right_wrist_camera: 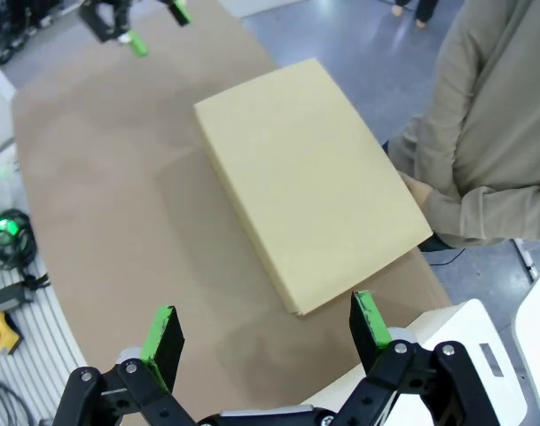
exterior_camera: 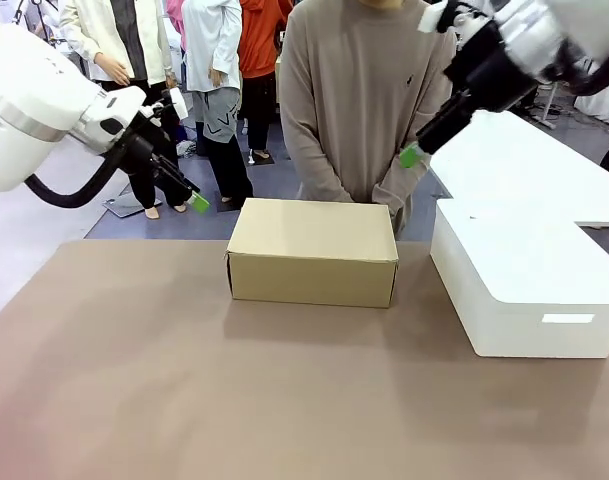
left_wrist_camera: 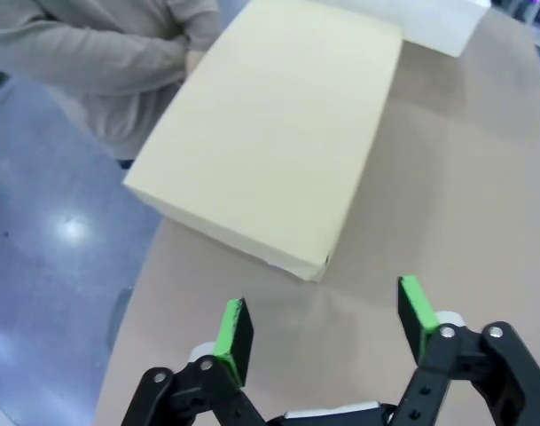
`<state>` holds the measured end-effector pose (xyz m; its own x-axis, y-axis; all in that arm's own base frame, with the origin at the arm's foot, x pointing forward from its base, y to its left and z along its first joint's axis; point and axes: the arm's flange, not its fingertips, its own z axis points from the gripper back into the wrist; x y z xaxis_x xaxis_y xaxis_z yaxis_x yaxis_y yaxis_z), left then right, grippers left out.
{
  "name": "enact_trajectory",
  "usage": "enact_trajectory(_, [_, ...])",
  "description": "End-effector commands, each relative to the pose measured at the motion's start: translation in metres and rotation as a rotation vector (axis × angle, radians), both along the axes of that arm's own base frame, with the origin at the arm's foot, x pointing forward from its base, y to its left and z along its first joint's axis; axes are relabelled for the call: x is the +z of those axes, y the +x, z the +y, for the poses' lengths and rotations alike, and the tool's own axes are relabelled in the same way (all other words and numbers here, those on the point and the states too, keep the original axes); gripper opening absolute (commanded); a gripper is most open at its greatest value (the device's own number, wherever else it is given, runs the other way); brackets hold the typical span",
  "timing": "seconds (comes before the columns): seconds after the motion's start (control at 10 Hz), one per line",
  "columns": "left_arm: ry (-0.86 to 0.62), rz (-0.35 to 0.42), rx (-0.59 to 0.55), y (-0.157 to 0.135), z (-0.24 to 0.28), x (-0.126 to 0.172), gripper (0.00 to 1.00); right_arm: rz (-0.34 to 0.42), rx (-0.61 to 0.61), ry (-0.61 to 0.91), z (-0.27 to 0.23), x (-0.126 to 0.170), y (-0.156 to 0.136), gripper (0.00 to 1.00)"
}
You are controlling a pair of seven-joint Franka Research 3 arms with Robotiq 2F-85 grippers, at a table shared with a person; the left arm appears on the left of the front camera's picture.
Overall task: Pack the shoes into the box.
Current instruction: Press down on the lid of the Shoes Box.
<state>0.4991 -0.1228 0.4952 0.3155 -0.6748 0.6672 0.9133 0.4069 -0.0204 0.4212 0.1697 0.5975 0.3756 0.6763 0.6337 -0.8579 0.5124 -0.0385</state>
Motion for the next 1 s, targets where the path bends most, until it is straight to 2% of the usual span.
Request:
enact_trajectory(0.0, [0.028,-0.032,0.099,-0.020,-0.005,0.001,1.00,-0.010,-0.070,-0.050,0.022,-0.009,0.022,1.00])
enact_trajectory(0.3, [0.045,-0.024,0.147,-0.033,-0.006,0.013,1.00,0.026,-0.116,-0.109,0.040,-0.030,0.050,1.00])
enact_trajectory(0.4, [0.043,-0.008,0.148,-0.036,-0.005,0.015,1.00,0.000,-0.054,-0.062,0.030,-0.028,0.032,1.00])
enact_trajectory(0.5, [0.047,0.017,0.151,-0.039,-0.004,0.016,1.00,0.000,-0.054,-0.062,0.030,-0.028,0.032,1.00])
enact_trajectory(0.6, [0.050,0.004,0.154,-0.042,-0.002,0.020,1.00,0.000,-0.054,-0.062,0.030,-0.028,0.032,1.00])
enact_trajectory(0.7, [0.038,-0.015,0.138,-0.031,-0.007,0.014,1.00,0.000,-0.054,-0.062,0.030,-0.028,0.032,1.00])
enact_trajectory(0.9, [0.038,-0.015,0.138,-0.031,-0.007,0.014,1.00,0.000,-0.054,-0.062,0.030,-0.028,0.032,1.00])
